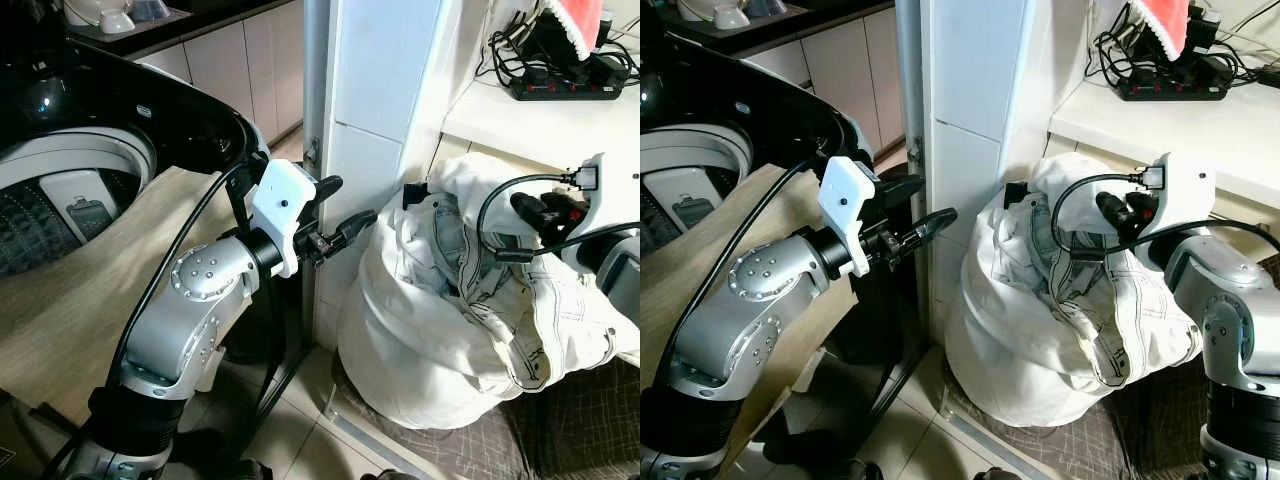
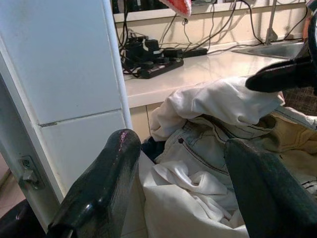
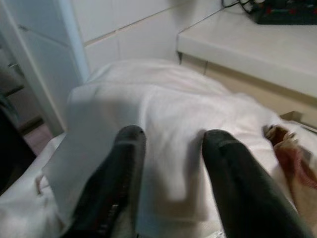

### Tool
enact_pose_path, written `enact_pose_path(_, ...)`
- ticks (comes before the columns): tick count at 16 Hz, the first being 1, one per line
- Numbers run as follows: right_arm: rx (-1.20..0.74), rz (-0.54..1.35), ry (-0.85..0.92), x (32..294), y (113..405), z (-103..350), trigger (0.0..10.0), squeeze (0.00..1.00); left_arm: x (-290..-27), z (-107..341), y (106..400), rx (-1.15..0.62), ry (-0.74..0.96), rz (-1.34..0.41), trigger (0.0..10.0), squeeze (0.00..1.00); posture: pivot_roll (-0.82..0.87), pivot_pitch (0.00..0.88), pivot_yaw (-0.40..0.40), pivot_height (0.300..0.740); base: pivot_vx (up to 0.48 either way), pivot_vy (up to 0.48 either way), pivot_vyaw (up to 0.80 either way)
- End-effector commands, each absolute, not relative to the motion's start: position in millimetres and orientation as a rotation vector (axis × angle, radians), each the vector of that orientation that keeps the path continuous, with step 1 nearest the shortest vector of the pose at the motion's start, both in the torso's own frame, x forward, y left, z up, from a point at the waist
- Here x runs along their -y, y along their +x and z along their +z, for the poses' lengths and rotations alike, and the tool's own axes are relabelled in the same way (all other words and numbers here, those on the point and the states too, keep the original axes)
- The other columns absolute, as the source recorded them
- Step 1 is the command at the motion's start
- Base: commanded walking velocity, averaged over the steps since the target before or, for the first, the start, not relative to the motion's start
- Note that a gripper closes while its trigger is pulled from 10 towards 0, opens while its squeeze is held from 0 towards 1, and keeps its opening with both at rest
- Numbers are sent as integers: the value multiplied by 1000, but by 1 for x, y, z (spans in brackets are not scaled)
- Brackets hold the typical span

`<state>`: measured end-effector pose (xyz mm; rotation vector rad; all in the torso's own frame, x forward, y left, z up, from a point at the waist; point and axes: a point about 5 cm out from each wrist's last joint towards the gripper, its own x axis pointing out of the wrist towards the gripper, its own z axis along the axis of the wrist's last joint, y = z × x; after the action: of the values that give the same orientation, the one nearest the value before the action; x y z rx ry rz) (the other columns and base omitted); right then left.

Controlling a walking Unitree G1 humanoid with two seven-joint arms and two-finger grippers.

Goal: Clothes washing

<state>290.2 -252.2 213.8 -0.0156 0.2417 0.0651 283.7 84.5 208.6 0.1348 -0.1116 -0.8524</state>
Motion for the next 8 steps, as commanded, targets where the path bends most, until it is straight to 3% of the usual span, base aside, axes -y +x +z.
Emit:
enact_pose_path(1,-185,30,-45,257,288,230,10000,1000,-85,215,285,131,155,-850,10000,0,-95,38,-8,740,0,0,0)
enact_pose_path(6,-211,-4,35,263,302,218,10000,1000,-85,213,286,128,163,-857,10000,0,-100,38,2,740,0,0,0)
enact_pose_path(7,-251,-32,61,266,308,209,10000,867,-83,214,286,128,171,-872,10000,0,-96,38,1,740,0,0,0)
enact_pose_path(8,-290,-66,119,271,314,201,10000,0,-80,215,283,129,175,-911,10000,0,-90,37,-2,740,0,0,0)
